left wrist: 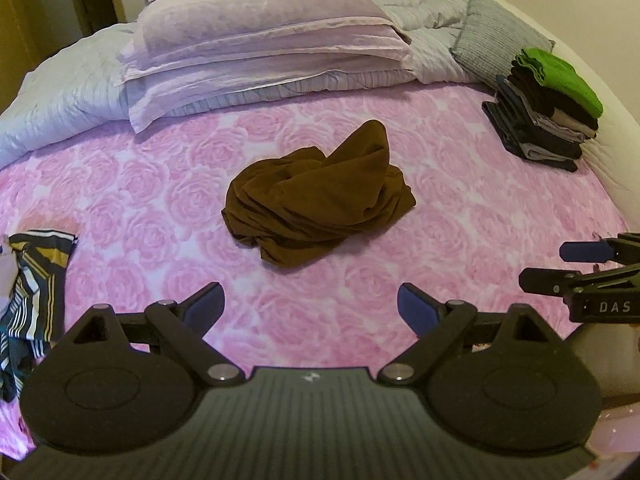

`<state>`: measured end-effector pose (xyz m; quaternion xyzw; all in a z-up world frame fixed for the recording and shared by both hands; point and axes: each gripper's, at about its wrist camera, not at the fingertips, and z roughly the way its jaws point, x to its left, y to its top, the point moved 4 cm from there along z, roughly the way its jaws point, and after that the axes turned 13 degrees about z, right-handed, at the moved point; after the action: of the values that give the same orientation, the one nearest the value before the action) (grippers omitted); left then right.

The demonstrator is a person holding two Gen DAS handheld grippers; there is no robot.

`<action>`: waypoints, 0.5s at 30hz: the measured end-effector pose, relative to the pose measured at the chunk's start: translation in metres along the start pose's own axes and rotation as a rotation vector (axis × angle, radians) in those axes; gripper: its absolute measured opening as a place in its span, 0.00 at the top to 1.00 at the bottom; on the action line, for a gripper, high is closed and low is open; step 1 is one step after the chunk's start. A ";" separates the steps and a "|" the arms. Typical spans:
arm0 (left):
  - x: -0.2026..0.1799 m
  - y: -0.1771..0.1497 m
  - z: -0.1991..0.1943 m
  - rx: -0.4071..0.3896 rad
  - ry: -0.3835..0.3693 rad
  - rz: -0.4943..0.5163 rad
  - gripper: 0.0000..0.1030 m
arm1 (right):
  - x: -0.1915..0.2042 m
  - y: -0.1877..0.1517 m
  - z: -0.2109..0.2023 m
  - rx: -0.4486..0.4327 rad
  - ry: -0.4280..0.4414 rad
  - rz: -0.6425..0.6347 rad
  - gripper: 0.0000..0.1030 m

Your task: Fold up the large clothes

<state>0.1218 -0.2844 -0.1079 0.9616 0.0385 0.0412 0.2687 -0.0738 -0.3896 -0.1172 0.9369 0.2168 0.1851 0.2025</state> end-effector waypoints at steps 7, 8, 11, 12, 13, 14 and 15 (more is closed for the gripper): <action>0.009 -0.001 0.018 0.023 -0.027 0.032 0.11 | -0.001 -0.004 0.013 0.001 -0.039 0.042 0.30; 0.009 0.000 0.020 0.025 -0.030 0.035 0.11 | -0.002 -0.004 0.014 0.004 -0.044 0.046 0.30; 0.008 0.004 0.029 0.031 -0.038 0.046 0.11 | -0.008 -0.003 0.016 0.004 -0.061 0.061 0.30; 0.007 0.005 0.032 0.032 -0.041 0.050 0.11 | -0.012 -0.001 0.016 0.001 -0.070 0.067 0.30; 0.006 0.007 0.036 0.031 -0.044 0.053 0.11 | -0.017 0.001 0.017 -0.003 -0.080 0.075 0.30; 0.005 0.009 0.041 0.030 -0.046 0.056 0.11 | -0.022 0.003 0.017 -0.007 -0.090 0.082 0.30; 0.004 0.010 0.047 0.028 -0.046 0.060 0.11 | -0.028 0.005 0.018 -0.010 -0.102 0.091 0.30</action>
<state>0.1307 -0.3169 -0.1420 0.9667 0.0042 0.0267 0.2546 -0.0877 -0.4127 -0.1370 0.9529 0.1624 0.1473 0.2095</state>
